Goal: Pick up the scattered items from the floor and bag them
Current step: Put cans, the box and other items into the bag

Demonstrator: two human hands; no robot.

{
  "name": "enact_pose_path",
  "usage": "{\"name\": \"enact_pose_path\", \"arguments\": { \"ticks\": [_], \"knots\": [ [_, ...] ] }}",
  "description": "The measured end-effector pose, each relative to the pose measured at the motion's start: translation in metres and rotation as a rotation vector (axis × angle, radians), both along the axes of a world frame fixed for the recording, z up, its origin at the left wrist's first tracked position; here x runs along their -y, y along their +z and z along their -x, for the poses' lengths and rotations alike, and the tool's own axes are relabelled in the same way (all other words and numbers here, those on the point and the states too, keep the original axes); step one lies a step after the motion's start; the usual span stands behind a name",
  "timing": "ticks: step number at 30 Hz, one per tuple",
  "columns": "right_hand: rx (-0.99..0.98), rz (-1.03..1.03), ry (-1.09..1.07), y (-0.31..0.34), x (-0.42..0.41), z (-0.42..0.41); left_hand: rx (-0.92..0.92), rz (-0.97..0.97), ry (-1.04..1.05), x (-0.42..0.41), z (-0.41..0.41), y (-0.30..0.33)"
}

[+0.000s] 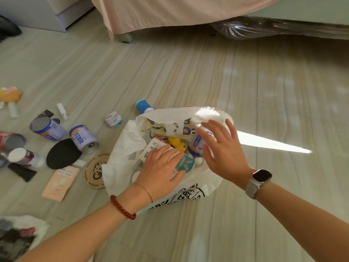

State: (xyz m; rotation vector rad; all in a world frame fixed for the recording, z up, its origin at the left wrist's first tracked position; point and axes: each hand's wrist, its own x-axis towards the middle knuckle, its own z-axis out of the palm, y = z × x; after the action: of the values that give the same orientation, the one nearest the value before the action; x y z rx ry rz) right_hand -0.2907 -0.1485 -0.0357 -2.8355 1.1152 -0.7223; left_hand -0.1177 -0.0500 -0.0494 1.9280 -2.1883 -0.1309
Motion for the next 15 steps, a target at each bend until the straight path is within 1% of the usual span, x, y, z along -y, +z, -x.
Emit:
{"name": "enact_pose_path", "arguments": {
  "ticks": [2, 3, 6, 8, 10, 12, 13, 15],
  "knots": [
    [-0.253, 0.027, 0.221, -0.021, -0.023, 0.001, 0.132, -0.042, -0.026, -0.026, -0.006, -0.014],
    [-0.324, 0.013, 0.276, -0.032, -0.032, 0.007, 0.136, -0.041, -0.048, -0.038, -0.007, -0.021],
    [-0.402, -0.036, 0.32, -0.047, -0.045, 0.029, 0.026, 0.011, -0.175, -0.068, -0.005, -0.037],
    [-0.451, -0.057, 0.367, -0.049, -0.051, 0.04, -0.011, 0.052, -0.23, -0.084, -0.001, -0.041],
    [-0.419, -0.067, 0.37, -0.048, -0.059, 0.042, -0.048, 0.096, -0.25, -0.097, 0.004, -0.042],
    [-0.311, -0.045, 0.334, -0.042, -0.066, 0.031, -0.093, 0.135, -0.234, -0.105, 0.004, -0.039],
    [-0.258, -0.034, 0.334, -0.036, -0.069, 0.021, -0.125, 0.156, -0.195, -0.11, 0.0, -0.035],
    [-0.177, -0.018, 0.399, -0.02, -0.079, -0.009, -0.2, 0.229, -0.067, -0.122, -0.016, -0.027]
  ]
}}
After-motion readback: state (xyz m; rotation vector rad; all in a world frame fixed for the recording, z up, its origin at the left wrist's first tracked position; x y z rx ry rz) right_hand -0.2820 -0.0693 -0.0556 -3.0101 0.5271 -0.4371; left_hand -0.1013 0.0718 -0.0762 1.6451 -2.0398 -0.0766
